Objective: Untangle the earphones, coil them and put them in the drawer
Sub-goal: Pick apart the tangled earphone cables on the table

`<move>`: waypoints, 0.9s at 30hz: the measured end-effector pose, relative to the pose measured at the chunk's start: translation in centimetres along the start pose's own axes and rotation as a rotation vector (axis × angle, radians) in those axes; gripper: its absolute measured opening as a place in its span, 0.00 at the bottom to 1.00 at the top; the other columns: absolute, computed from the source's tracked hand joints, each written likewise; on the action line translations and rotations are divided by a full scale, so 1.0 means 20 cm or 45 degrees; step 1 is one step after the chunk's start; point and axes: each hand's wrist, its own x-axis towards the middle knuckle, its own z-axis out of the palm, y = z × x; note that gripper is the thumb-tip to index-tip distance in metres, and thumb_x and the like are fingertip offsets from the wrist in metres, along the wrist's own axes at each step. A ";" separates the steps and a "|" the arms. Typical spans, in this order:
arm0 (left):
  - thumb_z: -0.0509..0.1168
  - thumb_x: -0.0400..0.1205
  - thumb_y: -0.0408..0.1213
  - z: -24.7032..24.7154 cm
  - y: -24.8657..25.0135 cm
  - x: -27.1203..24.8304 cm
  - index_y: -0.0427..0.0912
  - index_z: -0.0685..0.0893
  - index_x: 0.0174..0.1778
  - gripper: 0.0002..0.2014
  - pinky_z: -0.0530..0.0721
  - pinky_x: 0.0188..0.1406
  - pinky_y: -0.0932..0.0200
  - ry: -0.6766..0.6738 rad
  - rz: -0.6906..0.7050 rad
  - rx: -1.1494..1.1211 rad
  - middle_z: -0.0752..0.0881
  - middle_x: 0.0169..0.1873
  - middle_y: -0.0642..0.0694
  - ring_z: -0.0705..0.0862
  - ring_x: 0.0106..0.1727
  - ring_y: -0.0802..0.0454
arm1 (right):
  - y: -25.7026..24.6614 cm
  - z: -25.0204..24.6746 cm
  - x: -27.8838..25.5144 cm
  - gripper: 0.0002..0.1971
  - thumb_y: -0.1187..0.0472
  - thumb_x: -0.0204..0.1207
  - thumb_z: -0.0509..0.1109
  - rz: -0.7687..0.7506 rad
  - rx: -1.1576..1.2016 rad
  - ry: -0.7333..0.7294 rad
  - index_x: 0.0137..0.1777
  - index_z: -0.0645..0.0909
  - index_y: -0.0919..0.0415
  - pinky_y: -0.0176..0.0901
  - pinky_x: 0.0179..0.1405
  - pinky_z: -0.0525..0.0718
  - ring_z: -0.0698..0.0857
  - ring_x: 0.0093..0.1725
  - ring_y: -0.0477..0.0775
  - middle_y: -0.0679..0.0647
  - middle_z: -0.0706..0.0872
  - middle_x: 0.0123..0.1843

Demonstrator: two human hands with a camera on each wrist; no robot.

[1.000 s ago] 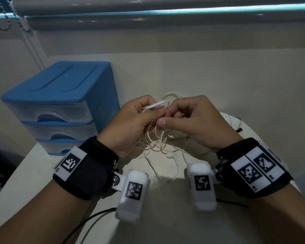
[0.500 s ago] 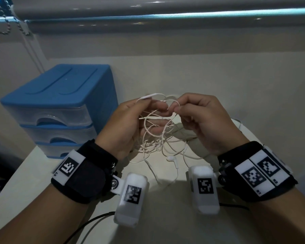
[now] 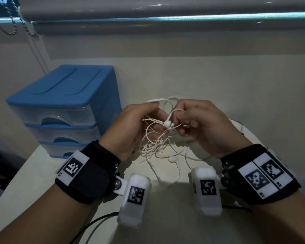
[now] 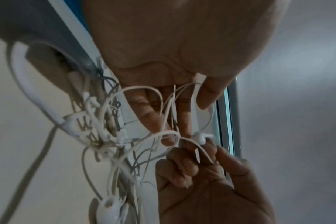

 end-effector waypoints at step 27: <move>0.50 0.93 0.46 -0.01 0.03 0.00 0.30 0.88 0.53 0.26 0.86 0.38 0.58 0.073 0.338 -0.293 0.89 0.47 0.31 0.88 0.39 0.45 | 0.01 -0.05 0.00 0.09 0.71 0.67 0.63 -0.034 -0.154 0.048 0.38 0.86 0.71 0.46 0.31 0.77 0.84 0.29 0.58 0.70 0.88 0.39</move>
